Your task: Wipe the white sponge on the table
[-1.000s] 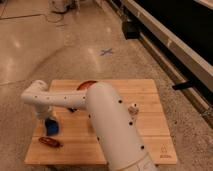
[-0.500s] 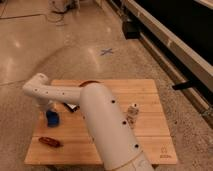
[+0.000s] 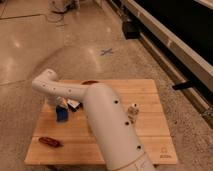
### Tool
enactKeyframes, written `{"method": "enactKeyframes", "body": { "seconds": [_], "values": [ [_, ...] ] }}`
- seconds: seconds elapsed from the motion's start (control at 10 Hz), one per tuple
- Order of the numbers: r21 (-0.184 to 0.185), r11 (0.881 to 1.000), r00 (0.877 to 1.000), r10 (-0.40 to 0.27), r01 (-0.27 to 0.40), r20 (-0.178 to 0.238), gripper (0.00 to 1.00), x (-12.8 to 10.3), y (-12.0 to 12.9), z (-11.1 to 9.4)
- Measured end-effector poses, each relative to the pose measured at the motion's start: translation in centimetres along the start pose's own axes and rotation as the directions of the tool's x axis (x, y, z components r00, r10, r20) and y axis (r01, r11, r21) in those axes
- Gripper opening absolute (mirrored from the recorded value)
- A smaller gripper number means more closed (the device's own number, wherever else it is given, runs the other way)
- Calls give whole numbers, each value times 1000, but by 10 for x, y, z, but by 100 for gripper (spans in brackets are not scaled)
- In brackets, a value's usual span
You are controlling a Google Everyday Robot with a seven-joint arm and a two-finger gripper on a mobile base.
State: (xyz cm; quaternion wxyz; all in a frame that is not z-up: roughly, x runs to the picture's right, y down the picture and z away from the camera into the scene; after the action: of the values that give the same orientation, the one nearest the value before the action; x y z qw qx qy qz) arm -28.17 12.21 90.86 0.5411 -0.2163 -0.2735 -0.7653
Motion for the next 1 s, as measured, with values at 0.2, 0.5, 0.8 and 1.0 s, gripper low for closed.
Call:
{"method": "enactKeyframes", "body": {
  "seconds": [0.2,0.5,0.8,1.0],
  "values": [
    [-34,999,1000,17,-17,8,0,-9,26,1],
    [-48,999,999,10,-9,35,0,-45,43,1],
    [-13,999,997,-37,38,74,0,-85,24,5],
    [13,998,994,-68,67,86,7,-97,7,9]
  ]
}}
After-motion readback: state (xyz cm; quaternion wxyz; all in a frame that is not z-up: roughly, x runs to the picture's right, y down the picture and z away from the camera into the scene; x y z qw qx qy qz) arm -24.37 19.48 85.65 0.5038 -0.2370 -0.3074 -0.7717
